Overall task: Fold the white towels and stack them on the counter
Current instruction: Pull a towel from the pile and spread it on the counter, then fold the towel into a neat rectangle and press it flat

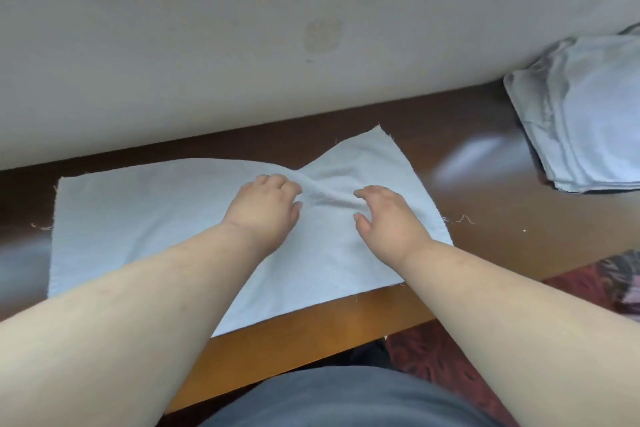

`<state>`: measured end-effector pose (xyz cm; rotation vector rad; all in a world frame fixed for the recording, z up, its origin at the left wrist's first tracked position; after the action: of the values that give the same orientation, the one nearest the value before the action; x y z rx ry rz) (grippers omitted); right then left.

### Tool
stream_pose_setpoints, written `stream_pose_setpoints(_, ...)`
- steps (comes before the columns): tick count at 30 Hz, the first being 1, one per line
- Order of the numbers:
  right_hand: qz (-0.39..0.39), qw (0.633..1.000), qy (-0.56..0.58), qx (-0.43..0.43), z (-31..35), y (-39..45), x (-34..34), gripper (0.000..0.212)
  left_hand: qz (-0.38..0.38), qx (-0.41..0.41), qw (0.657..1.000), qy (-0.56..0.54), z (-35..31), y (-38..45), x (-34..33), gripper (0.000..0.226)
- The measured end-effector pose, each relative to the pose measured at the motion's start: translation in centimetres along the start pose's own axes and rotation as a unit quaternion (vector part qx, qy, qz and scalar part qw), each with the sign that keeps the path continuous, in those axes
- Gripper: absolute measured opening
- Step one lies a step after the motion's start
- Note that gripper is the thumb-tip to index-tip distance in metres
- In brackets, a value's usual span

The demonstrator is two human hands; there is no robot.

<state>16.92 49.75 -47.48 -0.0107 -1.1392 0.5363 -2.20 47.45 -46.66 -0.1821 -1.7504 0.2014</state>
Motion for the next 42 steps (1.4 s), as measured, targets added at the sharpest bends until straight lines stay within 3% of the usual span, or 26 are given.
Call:
stream_pose_setpoints(3, 0.035, 0.999, -0.009, -0.024, -5.0, 0.2, 0.3, 0.049, 0.001, 0.028, 0.999, -0.033, -4.1, 5.9, 0.3, 0.037)
stream_pose_setpoints(6, 0.079, 0.997, -0.017, -0.017, -8.4, 0.3, -0.7, 0.054, 0.054, 0.153, 0.983, -0.087, -4.7, 10.9, -2.0, 0.040)
stream_pose_setpoints(9, 0.112, 0.992, -0.057, 0.029, -10.0, 0.3, -2.0, 0.060, 0.118, 0.246, 0.959, -0.075, -5.4, 13.8, -5.5, 0.059)
stream_pose_setpoints(12, 0.109, 0.986, -0.098, 0.073, -10.6, 0.4, -2.9, 0.065, 0.046, 0.296, 0.945, -0.131, -5.6, 15.5, -6.2, 0.043)
stream_pose_setpoints(15, 0.113, 0.983, -0.115, 0.086, -11.3, 0.4, -3.5, 0.070, -0.032, 0.255, 0.948, -0.187, -6.8, 16.9, -5.6, 0.020)
stream_pose_setpoints(19, 0.112, 0.980, -0.141, 0.080, -12.8, 0.8, -3.1, 0.071, -0.096, 0.190, 0.959, -0.185, -9.2, 19.1, -3.9, 0.032)
stream_pose_setpoints(23, 0.118, 0.979, -0.150, 0.067, -14.2, 1.1, -2.6, 0.073, -0.052, 0.173, 0.978, -0.102, -12.0, 18.5, -4.9, 0.075)
stream_pose_setpoints(28, 0.135, 0.976, -0.150, 0.082, -14.9, 0.2, -2.3, 0.077, 0.023, 0.032, 0.999, 0.019, -17.9, 18.7, -7.8, 0.071)
stream_pose_setpoints(31, 0.144, 0.973, -0.154, 0.093, -15.2, -0.2, -2.1, 0.078, 0.066, 0.056, 0.996, 0.034, -18.6, 20.8, -8.8, 0.075)
stream_pose_setpoints(34, 0.124, 0.984, -0.091, 0.088, -15.7, -0.8, -0.8, 0.075, -0.042, 0.111, 0.993, 0.008, -19.6, 22.2, -6.4, 0.073)
stream_pose_setpoints(36, 0.039, 0.999, -0.019, 0.026, -17.4, -1.3, 1.6, 0.068, -0.096, 0.143, 0.985, -0.012, -20.4, 22.6, -5.1, 0.070)
stream_pose_setpoints(38, -0.030, 0.998, 0.001, -0.056, -19.9, -1.9, 3.6, 0.066, -0.067, 0.189, 0.979, -0.043, -20.5, 22.9, -5.6, 0.072)
stream_pose_setpoints(42, 0.006, 0.988, 0.006, -0.156, -22.9, -1.9, 3.4, 0.056, -0.022, 0.240, 0.967, -0.079, -19.6, 23.4, -6.2, 0.054)
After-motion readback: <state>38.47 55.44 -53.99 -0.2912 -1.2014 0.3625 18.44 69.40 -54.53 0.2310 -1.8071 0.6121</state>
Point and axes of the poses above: each hand's wrist, its own y-axis towards the middle knuckle, its own x-axis out of the back of the hand, z = x × y, the point moved 10 cm from there along y, towards the middle knuckle, and after that the axes turned 3 degrees about x, right-handed, at the moved point
